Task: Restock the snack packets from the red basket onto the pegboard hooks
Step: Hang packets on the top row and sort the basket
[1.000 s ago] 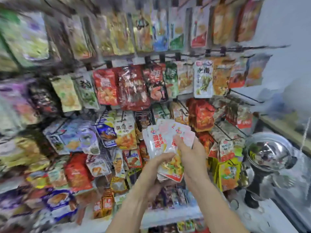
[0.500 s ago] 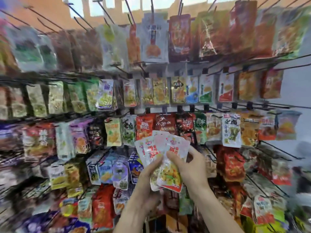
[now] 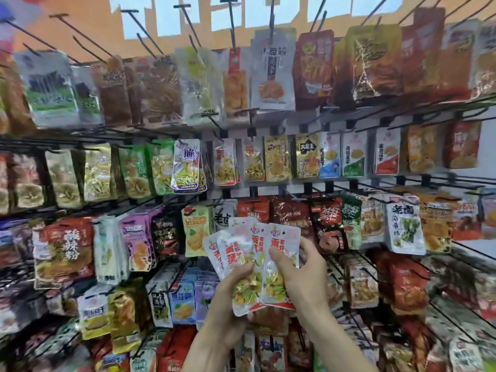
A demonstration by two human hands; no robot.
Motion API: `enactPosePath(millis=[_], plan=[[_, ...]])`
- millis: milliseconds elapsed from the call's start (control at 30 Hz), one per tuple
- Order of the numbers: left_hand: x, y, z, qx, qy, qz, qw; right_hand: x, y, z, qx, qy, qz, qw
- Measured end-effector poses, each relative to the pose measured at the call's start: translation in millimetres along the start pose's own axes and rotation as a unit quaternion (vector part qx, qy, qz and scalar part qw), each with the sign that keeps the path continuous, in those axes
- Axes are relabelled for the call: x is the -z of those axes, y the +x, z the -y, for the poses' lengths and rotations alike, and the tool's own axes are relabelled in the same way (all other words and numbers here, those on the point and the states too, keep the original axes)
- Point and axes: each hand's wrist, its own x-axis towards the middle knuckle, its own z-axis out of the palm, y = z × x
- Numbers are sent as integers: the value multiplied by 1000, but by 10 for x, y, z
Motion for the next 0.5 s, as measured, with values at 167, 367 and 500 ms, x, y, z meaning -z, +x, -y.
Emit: enactPosePath(millis=[167, 367, 500], plan=[[15, 30, 0, 25, -2, 34, 999, -123, 8, -58, -12, -7, -9, 1000], [-14, 118, -120, 7, -5, 24, 1000, -165, 123, 32, 8, -13, -27, 1000], [-26, 180, -363, -42, 33, 31, 998, -254, 227, 282, 42, -1, -31, 999]])
